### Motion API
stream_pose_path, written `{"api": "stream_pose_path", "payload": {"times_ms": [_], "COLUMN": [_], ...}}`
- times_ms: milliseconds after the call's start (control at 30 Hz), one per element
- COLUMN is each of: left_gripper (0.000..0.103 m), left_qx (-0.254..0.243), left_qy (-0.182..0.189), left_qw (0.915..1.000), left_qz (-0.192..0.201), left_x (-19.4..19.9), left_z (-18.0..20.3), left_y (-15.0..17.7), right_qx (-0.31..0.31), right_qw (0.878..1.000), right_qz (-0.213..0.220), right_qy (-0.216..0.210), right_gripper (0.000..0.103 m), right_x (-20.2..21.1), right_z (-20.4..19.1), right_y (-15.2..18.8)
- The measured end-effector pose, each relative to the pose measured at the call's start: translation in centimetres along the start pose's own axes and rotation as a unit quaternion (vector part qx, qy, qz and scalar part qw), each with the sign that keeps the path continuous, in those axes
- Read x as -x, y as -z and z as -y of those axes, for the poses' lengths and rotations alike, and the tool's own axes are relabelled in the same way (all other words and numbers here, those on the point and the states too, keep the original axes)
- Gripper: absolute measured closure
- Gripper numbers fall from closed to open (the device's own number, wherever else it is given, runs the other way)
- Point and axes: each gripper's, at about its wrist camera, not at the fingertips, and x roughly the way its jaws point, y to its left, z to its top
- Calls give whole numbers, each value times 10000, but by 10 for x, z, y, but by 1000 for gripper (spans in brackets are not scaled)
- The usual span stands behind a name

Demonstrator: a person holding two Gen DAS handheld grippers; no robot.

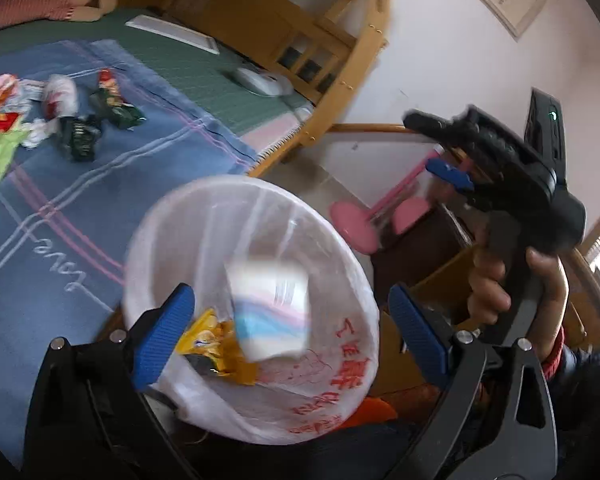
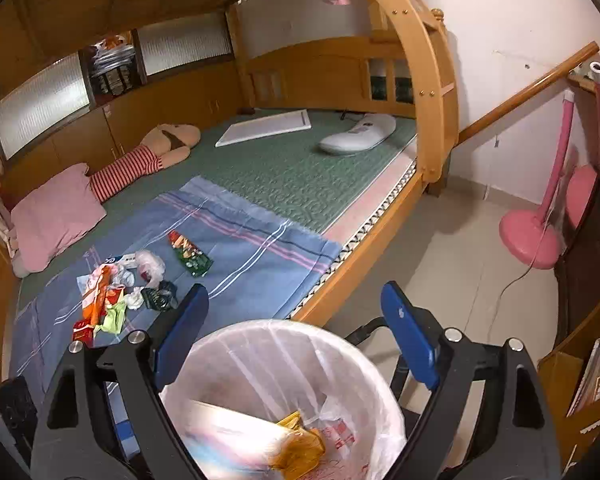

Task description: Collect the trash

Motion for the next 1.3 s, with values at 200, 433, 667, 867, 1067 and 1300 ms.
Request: {"api": "stream_pose_path", "payload": {"times_ms": [200,433,667,867,1067,1300], "left_gripper": [5,4,4,4,4,4], "left_qx": [1384,2823,3354,3385,3734,4180], "left_qy": [-2204,-4708,-4950,-5015,-4996,-4767], "left_qw": [9495,8006,7744,7742,7602,7529], "left_qz": [1751,2402,2067,1857,1817,1765], "left_x": [118,237,266,277,285,285], "left_z": [-75,-135,-155,-160,-170,-185], "left_y": [-13,9,34,49,58,69], "right_qx": [245,581,1333,2491,2847,3114], "right_qw": [9987,9846,9770,9523,9398,9084], "right_qz": [-370,-1056,-1413,-1714,-1661,-2277], "right_qy": [-251,-1263,-883,-419,-900,-1612], "right_gripper": [16,15,15,16,43,82], "right_x": [-22,-90,-188,-244,-245,-229], "right_z": [-42,-189,-382,-481,-493,-493], "right_y": [2,32,86,146,158,178]}}
